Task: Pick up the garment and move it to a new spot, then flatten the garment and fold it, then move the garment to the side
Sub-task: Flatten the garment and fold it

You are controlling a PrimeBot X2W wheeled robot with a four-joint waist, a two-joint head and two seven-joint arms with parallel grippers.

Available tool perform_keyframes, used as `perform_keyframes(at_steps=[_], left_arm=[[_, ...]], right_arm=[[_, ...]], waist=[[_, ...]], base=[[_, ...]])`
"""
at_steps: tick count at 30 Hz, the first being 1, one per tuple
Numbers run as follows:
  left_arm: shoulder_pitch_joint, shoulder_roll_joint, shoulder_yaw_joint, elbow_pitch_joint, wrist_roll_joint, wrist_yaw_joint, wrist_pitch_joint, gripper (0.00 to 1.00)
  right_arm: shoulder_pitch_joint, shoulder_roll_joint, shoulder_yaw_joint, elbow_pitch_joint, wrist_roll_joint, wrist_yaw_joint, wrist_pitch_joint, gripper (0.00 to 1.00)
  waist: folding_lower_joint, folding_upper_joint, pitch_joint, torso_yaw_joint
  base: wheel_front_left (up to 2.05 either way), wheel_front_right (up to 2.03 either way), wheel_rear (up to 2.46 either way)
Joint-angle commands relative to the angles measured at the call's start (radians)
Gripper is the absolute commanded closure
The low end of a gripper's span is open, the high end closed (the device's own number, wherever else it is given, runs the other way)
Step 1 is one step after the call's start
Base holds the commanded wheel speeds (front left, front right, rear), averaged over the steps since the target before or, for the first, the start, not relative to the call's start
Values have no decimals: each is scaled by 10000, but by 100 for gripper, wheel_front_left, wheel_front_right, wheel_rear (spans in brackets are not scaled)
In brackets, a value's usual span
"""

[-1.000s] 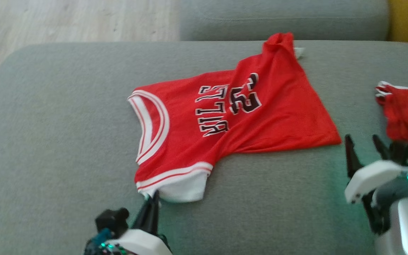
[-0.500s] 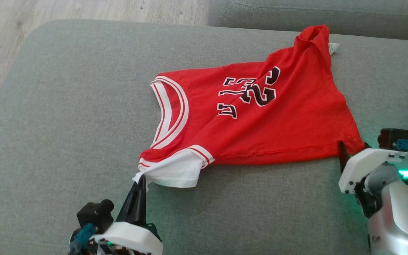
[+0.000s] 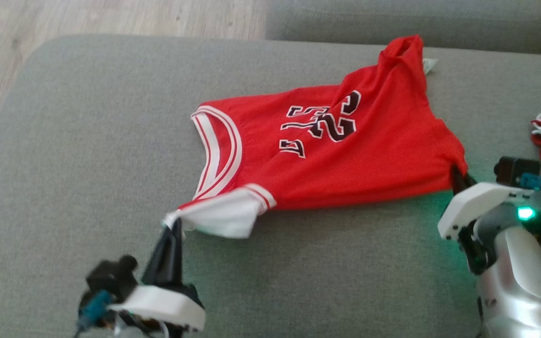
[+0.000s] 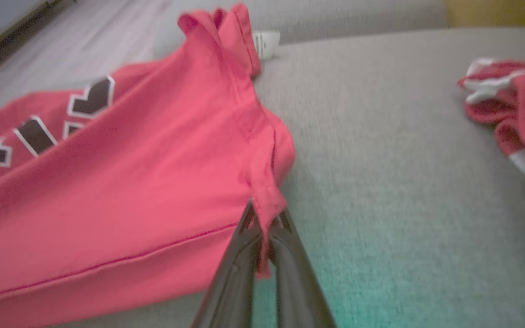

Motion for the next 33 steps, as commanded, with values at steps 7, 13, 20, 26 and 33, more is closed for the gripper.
perform_keyframes(at_steps=[7, 13, 20, 26, 33], left_arm=[[-1672, 1109, 1201, -1845, 469, 181, -13, 100], [-3200, 2234, 1929, -3800, 1054, 409, 791, 100], [-5485, 3103, 2146, -5182, 1312, 15, 2352, 100], [-7076, 3056, 1748, -4044, 1151, -739, 3121, 100], [-9510, 2766, 1317, -1109, 1448, -1978, 3045, 100]], right_arm=[[-113, -280, 1184, -2510, 996, -7, -551, 100], [659, -687, 1174, -6319, 1521, -7, 146, 100], [1030, -710, 474, -10623, 1304, -7, 1735, 100], [650, -604, 264, -11121, 1251, -7, 2829, 100], [-1737, -540, 618, -8393, 966, -7, 2986, 100]], waist=[[0, 0, -972, -446], [0, 0, -1479, -811], [0, 0, -1404, -1148], [0, 0, -695, -1378], [0, 0, 714, -1769]], base=[[0, 0, 0], [0, 0, 0], [0, 0, 0], [0, 0, 0], [0, 0, 0]])
